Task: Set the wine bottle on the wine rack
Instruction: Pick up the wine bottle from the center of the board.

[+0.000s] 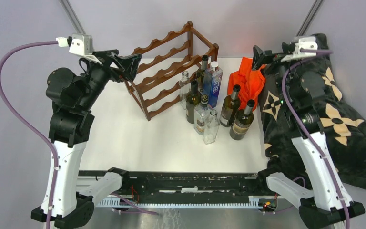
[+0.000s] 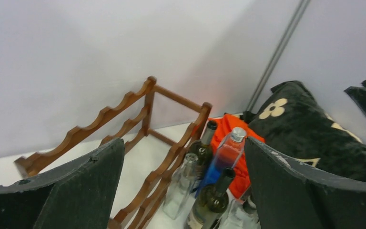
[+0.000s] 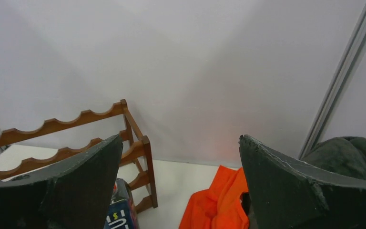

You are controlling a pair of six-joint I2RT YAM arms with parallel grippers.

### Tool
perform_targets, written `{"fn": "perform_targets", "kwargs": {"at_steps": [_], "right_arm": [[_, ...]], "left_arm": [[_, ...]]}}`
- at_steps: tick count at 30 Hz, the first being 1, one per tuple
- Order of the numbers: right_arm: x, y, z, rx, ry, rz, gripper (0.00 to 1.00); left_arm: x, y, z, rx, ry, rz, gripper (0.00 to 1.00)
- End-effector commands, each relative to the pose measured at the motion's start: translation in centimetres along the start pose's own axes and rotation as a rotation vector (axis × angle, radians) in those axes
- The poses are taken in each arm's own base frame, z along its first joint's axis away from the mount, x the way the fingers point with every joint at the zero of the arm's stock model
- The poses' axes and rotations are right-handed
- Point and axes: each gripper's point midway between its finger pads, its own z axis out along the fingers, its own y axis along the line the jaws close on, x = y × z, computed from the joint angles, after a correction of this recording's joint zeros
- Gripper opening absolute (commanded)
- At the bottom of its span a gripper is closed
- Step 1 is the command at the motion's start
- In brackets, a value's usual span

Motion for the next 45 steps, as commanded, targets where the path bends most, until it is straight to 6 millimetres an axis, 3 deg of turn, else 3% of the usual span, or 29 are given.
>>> {"fn": "perform_targets", "kwargs": {"at_steps": [1, 7, 10, 18, 26, 32, 35, 39, 45], "right_arm": [[0.1, -1.4, 1.5, 0.042, 0.079, -0.066, 0.98], [1.8, -2.3, 3.8, 0.028, 0.194, -0.155, 0.98], [2.4, -1.4, 4.1, -0.077, 0.208, -0.227, 0.98], [5.4, 1.9, 2.5, -0.397, 0.287, -0.369, 0.98], [8.0, 4.0, 0.7, -0.584, 0.293, -0.412, 0.98], [9.3, 5.0, -0.3, -0.673, 0.294, -0.438, 0.98], [9.9, 5.0, -0.4, -0.686, 0.310, -0.443, 0.98], [10.1, 5.6, -0.6, -0.753, 0.331, -0.445, 0.98], [10.7, 8.7, -1.8, -0.944, 0.293, -0.361, 0.98]], "left_arm": [[1.2, 2.6, 0.0, -0.106, 0.024, -0.055, 1.00], [2.9, 5.7, -1.1, -0.226, 0.040, -0.123, 1.00], [3.5, 6.7, -1.8, -0.271, 0.042, -0.162, 1.00], [5.4, 8.9, -3.5, -0.378, 0.045, -0.238, 1.00], [7.0, 11.2, -3.9, -0.486, 0.070, -0.263, 1.00], [9.2, 16.0, -2.7, -0.696, 0.125, -0.291, 0.97], [11.3, 18.2, -1.1, -0.778, 0.185, -0.352, 0.89], [13.8, 18.7, 1.4, -0.750, 0.267, -0.424, 0.78], [18.8, 20.6, 2.5, -0.786, 0.346, -0.475, 0.82]]}}
